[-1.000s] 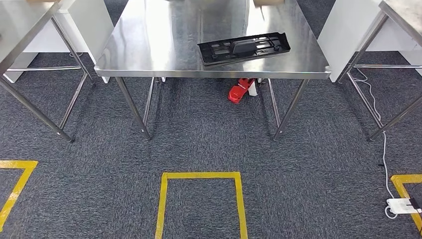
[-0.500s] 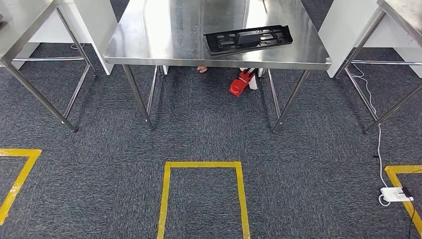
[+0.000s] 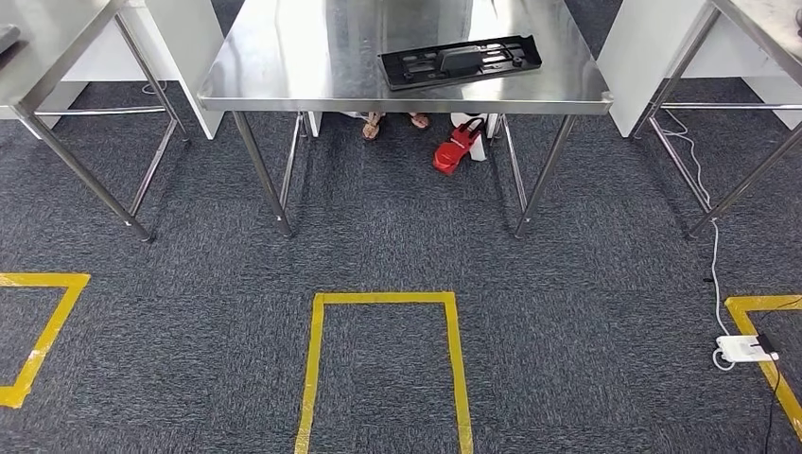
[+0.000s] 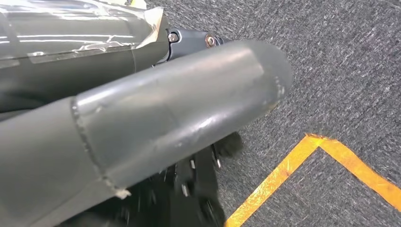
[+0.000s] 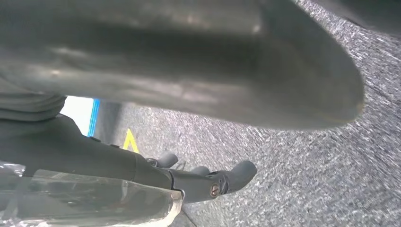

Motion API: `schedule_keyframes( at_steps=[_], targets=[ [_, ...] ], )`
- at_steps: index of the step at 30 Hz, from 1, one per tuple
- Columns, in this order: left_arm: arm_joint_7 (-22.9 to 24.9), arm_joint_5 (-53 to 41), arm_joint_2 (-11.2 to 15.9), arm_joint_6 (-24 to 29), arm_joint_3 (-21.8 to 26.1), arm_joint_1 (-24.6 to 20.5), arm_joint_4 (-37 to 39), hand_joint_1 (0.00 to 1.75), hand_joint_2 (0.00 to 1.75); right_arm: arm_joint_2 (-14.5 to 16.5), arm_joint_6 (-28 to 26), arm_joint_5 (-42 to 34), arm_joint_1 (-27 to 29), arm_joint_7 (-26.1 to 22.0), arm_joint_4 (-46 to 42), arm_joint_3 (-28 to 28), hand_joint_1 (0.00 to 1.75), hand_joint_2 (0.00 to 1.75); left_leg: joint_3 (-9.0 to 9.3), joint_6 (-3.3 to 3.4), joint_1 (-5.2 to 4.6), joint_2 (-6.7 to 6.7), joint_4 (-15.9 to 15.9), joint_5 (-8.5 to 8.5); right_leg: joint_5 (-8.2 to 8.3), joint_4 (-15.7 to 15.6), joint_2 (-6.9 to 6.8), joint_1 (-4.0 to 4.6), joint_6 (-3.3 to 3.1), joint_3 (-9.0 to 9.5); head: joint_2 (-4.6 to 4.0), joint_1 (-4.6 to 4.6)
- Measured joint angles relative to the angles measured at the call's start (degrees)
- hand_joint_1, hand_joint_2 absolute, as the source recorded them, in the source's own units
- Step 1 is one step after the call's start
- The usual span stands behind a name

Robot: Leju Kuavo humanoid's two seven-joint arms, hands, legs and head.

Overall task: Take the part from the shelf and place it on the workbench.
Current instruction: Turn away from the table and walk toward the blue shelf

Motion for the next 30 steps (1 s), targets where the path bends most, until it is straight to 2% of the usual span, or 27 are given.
schedule_keyframes(
  at_steps=[1,2,3,5,6,8,10,11,12,13,14,15,16,17,18,19,20,21,22,23,24,25,26,27,28,29,30],
  targets=[
    [-0.2,0.0,0.0,-0.3,0.0,0.0,0.0,0.0,0.0,-0.1,0.0,-0.1,0.0,0.0,0.0,0.0,0.0,0.0,1.64,0.1,-0.05,-0.09,-2.8,0.13,0.15,0.5,-0.01,0.13,0.25,-0.56,0.0,0.0],
    [-0.3,0.1,0.0,-0.6,0.0,0.0,0.0,0.0,0.0,-0.1,-0.1,-0.1,-0.1,-0.1,0.0,0.0,0.0,0.0,2.25,0.23,-0.18,-0.19,-4.2,-0.16,0.36,0.8,-0.02,0.26,0.59,-1.01,0.0,-0.01],
    [-0.4,0.1,0.0,-0.8,0.0,0.0,0.0,0.0,0.0,-0.1,-0.1,-0.2,-0.2,-0.1,0.0,0.0,0.0,0.0,2.19,0.48,-0.38,-0.26,-4.4,-0.13,0.68,0.9,-0.01,0.38,1.07,-1.36,-0.01,0.01],
    [-0.5,0.3,-0.1,-1.2,0.0,0.0,0.0,0.0,0.0,-0.2,-0.1,-0.3,-0.2,-0.1,0.0,0.0,0.0,0.0,1.65,1.43,-0.47,-0.14,-4.9,0.46,0.79,1.2,0.07,0.43,1.94,-1.97,0.0,-0.01],
    [-0.6,0.3,-0.1,-1.4,0.0,-0.1,0.0,0.0,0.0,-0.3,-0.1,-0.3,-0.1,-0.1,0.1,0.0,0.0,0.0,1.27,2.12,-0.46,-0.04,-5.1,0.97,-0.08,2.2,0.16,0.39,2.06,-2.57,0.0,0.08],
    [-0.8,0.4,-0.2,-1.6,0.0,-0.1,0.0,0.0,0.0,-0.4,-0.1,-0.4,-0.1,0.0,0.1,0.0,0.0,0.0,0.16,3.18,-0.46,0.16,-5.3,2.06,-4.01,7.2,0.39,0.09,1.66,-4.63,0.01,0.32],
    [-0.9,0.5,-0.2,-1.7,0.0,-0.1,0.0,0.0,0.0,-0.4,-0.1,-0.5,-0.1,-0.1,0.1,0.0,0.0,0.0,-1.34,3.48,-0.54,0.3,-5.3,3.19,-7.81,14.3,0.54,-0.01,1.56,-6.69,0.01,0.52],
    [-0.9,0.6,-0.2,-1.7,0.0,-0.1,0.0,0.0,0.0,-0.5,-0.2,-0.5,-0.1,-0.1,0.2,-0.1,0.0,0.0,-2.1,3.42,-0.56,0.39,-5.3,3.78,-8.38,16.4,0.57,-0.08,1.9,-6.83,0.01,0.54],
    [-1.0,0.6,-0.2,-1.7,0.1,-0.1,0.0,0.0,0.0,-0.6,-0.2,-0.6,-0.1,-0.1,0.2,-0.1,0.0,0.0,-2.81,3.31,-0.57,0.45,-5.3,4.34,-7.88,16.6,0.58,-0.13,2.43,-5.98,0.0,0.56],
    [-1.0,0.6,-0.2,-1.7,0.1,-0.1,0.0,0.0,0.0,-0.7,-0.3,-0.7,-0.1,-0.2,0.2,-0.1,0.0,0.0,-3.47,3.15,-0.56,0.49,-5.2,4.88,-6.65,14.5,0.58,-0.22,3.02,-4.06,0.0,0.57],
    [-1.0,0.6,-0.2,-1.8,0.1,-0.1,0.0,0.0,0.0,-0.8,-0.3,-0.8,-0.1,-0.3,0.2,-0.1,0.0,0.0,-4.04,2.93,-0.55,0.49,-5.2,5.43,-5.36,10.7,0.58,-0.35,3.45,-1.18,-0.01,0.6],
    [-1.0,0.6,-0.2,-1.9,0.1,-0.1,0.0,0.0,0.0,-0.9,-0.4,-0.8,-0.2,-0.4,0.2,-0.2,0.0,0.0,-4.53,2.62,-0.62,0.48,-5.2,5.96,-4.66,5.9,0.62,-0.34,3.57,2.09,-0.01,0.61],
    [-1.0,0.6,-0.3,-1.9,0.1,-0.1,0.0,0.0,0.0,-1.0,-0.5,-0.9,-0.3,-0.5,0.2,-0.2,0.0,0.0,-4.84,2.26,-0.68,0.49,-5.2,6.52,-4.34,1.9,0.73,-0.19,3.42,4.64,0.0,0.52],
    [-1.0,0.6,-0.3,-2.0,0.1,-0.2,0.0,0.0,0.0,-1.0,-0.6,-1.0,-0.3,-0.6,0.2,-0.2,0.0,0.0,-5.0,1.88,-0.74,0.52,-5.3,7.04,-4.4,-0.9,0.84,-0.03,3.09,6.11,0.0,0.45],
    [-1.0,0.6,-0.3,-2.1,0.1,-0.2,0.0,0.0,0.0,-1.0,-0.7,-1.1,-0.3,-0.6,0.2,-0.2,0.0,0.0,-5.08,1.5,-0.76,0.54,-5.4,7.54,-4.54,-2.1,0.93,0.27,2.71,6.47,0.01,0.35],
    [-1.0,0.5,-0.3,-2.3,0.1,-0.1,0.0,0.0,0.0,-1.0,-0.9,-1.2,-0.3,-0.7,0.2,-0.3,0.0,0.0,-5.08,1.11,-0.71,0.56,-5.5,8.05,-4.25,-2.0,0.99,0.4,2.27,5.99,0.01,0.21],
    [-1.0,0.5,-0.3,-2.4,0.1,-0.1,0.1,0.0,0.0,-1.0,-1.0,-1.2,-0.3,-0.7,0.2,-0.3,0.0,0.0,-5.24,0.75,-0.57,0.5,-5.4,7.93,-3.85,-2.0,0.89,0.13,1.75,5.57,0.0,0.16],
    [-1.0,0.5,-0.3,-2.5,0.1,0.0,0.1,0.0,0.0,-1.1,-1.1,-1.3,-0.3,-0.7,0.2,-0.4,0.0,0.0,-5.55,0.43,-0.43,0.44,-4.7,6.8,-3.35,-2.0,0.78,-0.05,1.08,5.2,0.0,0.05],
    [-1.0,0.5,-0.3,-2.5,0.1,0.0,0.1,0.0,0.0,-1.1,-1.2,-1.3,-0.2,-0.7,0.3,-0.4,0.0,0.0,-6.03,0.14,-0.31,0.37,-3.1,4.62,-2.76,-2.0,0.63,-0.28,0.35,4.75,-0.01,-0.08],
    [-1.0,0.5,-0.3,-2.5,0.1,0.0,0.1,0.0,0.0,-1.2,-1.2,-1.3,-0.2,-0.7,0.3,-0.5,0.0,0.0,-6.72,-0.07,-0.19,0.27,-0.3,1.53,-2.15,-2.0,0.48,-0.42,-0.22,4.23,-0.01,-0.16],
    [-1.0,0.5,-0.3,-2.5,0.1,0.0,0.1,0.0,0.0,-1.2,-1.2,-1.4,-0.1,-0.7,0.3,-0.5,0.0,0.0,-7.44,-0.26,-0.17,0.2,3.2,-1.53,-1.59,-2.0,0.39,-0.22,-0.61,3.56,-0.01,-0.27],
    [-1.0,0.4,-0.2,-2.5,0.1,0.0,0.1,0.0,0.0,-1.2,-1.3,-1.4,-0.1,-0.7,0.3,-0.6,0.0,0.0,-8.02,-0.43,-0.16,0.13,6.8,-3.69,-1.02,-1.9,0.29,-0.08,-0.78,2.87,-0.01,-0.3],
    [-1.0,0.4,-0.2,-2.6,0.1,0.0,0.1,0.0,0.0,-1.2,-1.3,-1.5,-0.1,-0.7,0.3,-0.6,0.0,0.0,-8.16,-0.56,-0.16,0.07,9.6,-4.57,-0.48,-1.8,0.24,0.05,-0.76,2.19,-0.01,-0.31],
    [-1.0,0.3,-0.2,-2.6,0.1,0.0,0.1,0.0,0.0,-1.2,-1.3,-1.6,-0.1,-0.7,0.3,-0.7,0.0,0.0,-7.5,-0.61,-0.15,0.07,10.7,-4.07,0.02,-1.5,0.21,0.12,-0.64,1.45,-0.01,-0.31],
    [-1.0,0.2,-0.1,-2.7,0.1,0.0,0.1,0.0,0.0,-1.3,-1.3,-1.7,-0.1,-0.7,0.3,-0.7,0.0,0.0,-5.89,-0.58,-0.14,0.08,9.8,-2.67,0.45,-1.2,0.2,0.14,-0.49,0.69,-0.01,-0.31],
    [-1.0,0.1,-0.1,-2.7,0.1,0.0,0.1,0.0,0.0,-1.3,-1.3,-1.8,0.0,-0.7,0.3,-0.8,0.0,0.0,-3.31,-0.47,-0.13,0.08,6.8,-1.11,0.76,-0.7,0.22,0.14,-0.29,-0.04,-0.01,-0.33],
    [-0.9,0.0,-0.1,-2.8,0.1,-0.1,0.1,0.0,0.0,-1.3,-1.4,-1.8,0.0,-0.7,0.3,-0.9,0.0,0.0,-0.34,-0.3,-0.17,0.04,2.8,-0.35,1.0,-0.2,0.23,0.19,-0.07,-0.8,-0.01,-0.33]
  ],
)
